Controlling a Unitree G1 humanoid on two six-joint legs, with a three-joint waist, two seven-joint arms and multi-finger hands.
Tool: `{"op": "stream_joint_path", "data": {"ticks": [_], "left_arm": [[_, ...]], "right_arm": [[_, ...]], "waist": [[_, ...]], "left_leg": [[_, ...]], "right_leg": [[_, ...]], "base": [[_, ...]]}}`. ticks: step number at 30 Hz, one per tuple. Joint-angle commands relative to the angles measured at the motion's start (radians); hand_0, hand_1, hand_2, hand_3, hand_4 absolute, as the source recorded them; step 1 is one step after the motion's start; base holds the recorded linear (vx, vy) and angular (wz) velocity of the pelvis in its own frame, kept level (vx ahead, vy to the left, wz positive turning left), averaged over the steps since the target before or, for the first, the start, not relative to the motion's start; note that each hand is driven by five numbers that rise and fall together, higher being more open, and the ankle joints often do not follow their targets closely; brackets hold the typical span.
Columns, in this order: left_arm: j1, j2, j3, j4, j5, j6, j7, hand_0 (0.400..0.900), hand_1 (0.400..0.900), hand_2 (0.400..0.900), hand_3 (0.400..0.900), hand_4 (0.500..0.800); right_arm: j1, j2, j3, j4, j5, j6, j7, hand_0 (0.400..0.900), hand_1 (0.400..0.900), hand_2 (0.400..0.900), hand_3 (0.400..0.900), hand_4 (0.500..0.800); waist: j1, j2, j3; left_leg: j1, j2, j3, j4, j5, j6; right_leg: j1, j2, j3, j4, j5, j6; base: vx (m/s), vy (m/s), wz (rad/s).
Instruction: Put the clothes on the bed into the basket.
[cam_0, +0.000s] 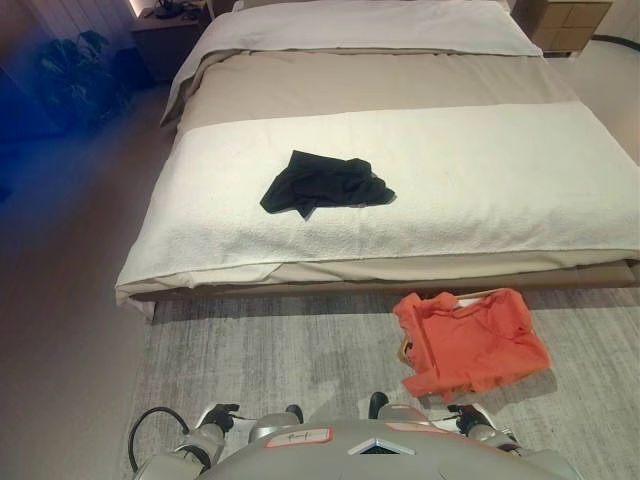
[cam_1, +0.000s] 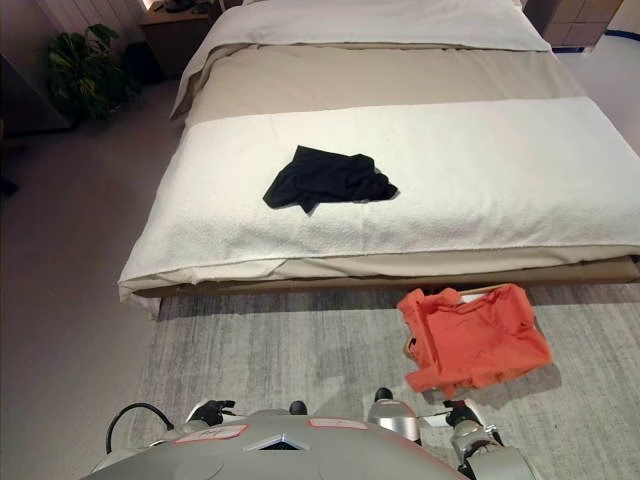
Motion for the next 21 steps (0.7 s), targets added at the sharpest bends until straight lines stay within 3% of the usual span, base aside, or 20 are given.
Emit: {"op": "stream_joint_path", "data": {"ticks": [1,6,8,9,10,12,13,16,17,19,21], "left_arm": [[-0.044,0.037,0.007,0.056,0.015,0.000,0.007,0.900,0.900,0.900,0.900,0.800],[-0.059,0.063,0.020,0.061,-0.003,0.007,0.013,0.900,0.900,0.900,0.900,0.800],[-0.066,0.074,0.030,0.057,-0.019,0.006,0.012,0.900,0.900,0.900,0.900,0.800],[-0.063,0.073,0.039,0.056,-0.026,0.006,0.010,0.900,0.900,0.900,0.900,0.800],[-0.065,0.070,0.040,0.055,-0.028,0.007,0.011,0.900,0.900,0.900,0.900,0.800],[-0.075,0.059,0.038,0.058,-0.046,0.004,0.015,0.900,0.900,0.900,0.900,0.800],[-0.076,0.057,0.042,0.065,-0.057,0.002,0.013,0.900,0.900,0.900,0.900,0.800],[-0.047,0.050,0.077,0.077,-0.096,0.002,0.016,0.900,0.900,0.900,0.900,0.800],[-0.040,0.049,0.082,0.081,-0.099,0.003,0.015,0.900,0.900,0.900,0.900,0.800],[-0.020,0.047,0.084,0.086,-0.102,0.001,0.019,0.900,0.900,0.900,0.900,0.800],[-0.006,0.044,0.092,0.098,-0.102,0.004,0.016,0.900,0.900,0.900,0.900,0.800]], "right_arm": [[-0.050,-0.017,0.027,0.059,0.001,0.011,-0.021,0.900,0.900,0.900,0.900,0.800],[-0.067,-0.018,0.031,0.059,0.014,0.012,-0.016,0.900,0.900,0.900,0.900,0.800],[-0.067,-0.017,0.032,0.061,0.023,0.007,-0.015,0.900,0.900,0.900,0.900,0.800],[-0.060,-0.021,0.026,0.061,0.029,0.004,-0.013,0.900,0.900,0.900,0.900,0.800],[-0.056,-0.028,0.021,0.058,0.032,0.003,-0.014,0.900,0.900,0.900,0.900,0.800],[-0.065,-0.045,0.028,0.053,0.026,0.005,-0.020,0.900,0.900,0.900,0.900,0.800],[-0.070,-0.050,0.028,0.056,0.027,0.006,-0.021,0.900,0.900,0.900,0.900,0.800],[-0.054,-0.053,0.025,0.060,0.024,0.007,-0.025,0.900,0.900,0.900,0.900,0.800],[-0.053,-0.054,0.026,0.058,0.027,0.008,-0.026,0.900,0.900,0.900,0.900,0.800],[-0.050,-0.057,0.030,0.058,0.025,0.008,-0.030,0.900,0.900,0.900,0.900,0.800],[-0.056,-0.054,0.032,0.057,0.027,0.006,-0.032,0.900,0.900,0.900,0.900,0.800]], "waist": [[0.001,-0.068,0.017],[-0.005,-0.070,0.059],[-0.003,-0.090,0.074],[0.011,-0.103,0.094],[0.024,-0.109,0.113],[0.051,-0.115,0.152],[0.056,-0.117,0.155],[0.105,-0.110,0.144],[0.124,-0.104,0.143],[0.153,-0.101,0.141],[0.165,-0.099,0.126]], "left_leg": [[-0.024,-0.064,0.041,-0.007,-0.010,0.012],[-0.051,-0.038,0.037,0.017,-0.003,0.016],[-0.123,-0.037,0.035,0.169,-0.043,0.014],[-0.182,-0.043,0.036,0.313,-0.065,0.009],[-0.253,-0.051,0.028,0.421,-0.043,0.007],[-0.345,-0.106,-0.017,0.484,-0.007,0.006],[-0.406,-0.113,-0.018,0.461,-0.004,0.010],[-0.500,-0.051,-0.007,0.271,0.121,0.001],[-0.520,-0.031,-0.028,0.208,0.147,-0.005],[-0.548,0.007,-0.072,0.063,0.203,-0.031],[-0.569,0.057,-0.068,0.024,0.237,-0.062]], "right_leg": [[0.021,0.032,0.050,0.036,-0.050,0.012],[-0.073,0.049,0.072,0.170,-0.103,-0.016],[-0.089,0.053,0.080,0.194,-0.117,-0.031],[-0.075,0.054,0.089,0.200,-0.126,-0.041],[-0.069,0.052,0.087,0.202,-0.128,-0.051],[-0.047,0.045,0.084,0.192,-0.143,-0.060],[-0.033,0.043,0.079,0.184,-0.154,-0.056],[0.053,0.069,0.098,0.142,-0.186,-0.046],[0.082,0.079,0.118,0.129,-0.198,-0.046],[0.132,0.080,0.165,0.115,-0.237,-0.041],[0.176,0.073,0.207,0.102,-0.261,-0.030]], "base": [[0.00,0.000,0.00],[-0.04,-0.058,-0.03],[-0.04,-0.143,0.06],[-0.02,-0.182,0.09],[-0.02,-0.162,0.00],[0.04,-0.086,-0.09],[0.20,-0.043,-0.06],[0.38,0.013,-0.25],[0.45,0.048,-0.59],[0.45,0.085,-0.61],[0.47,0.135,-0.53]]}}
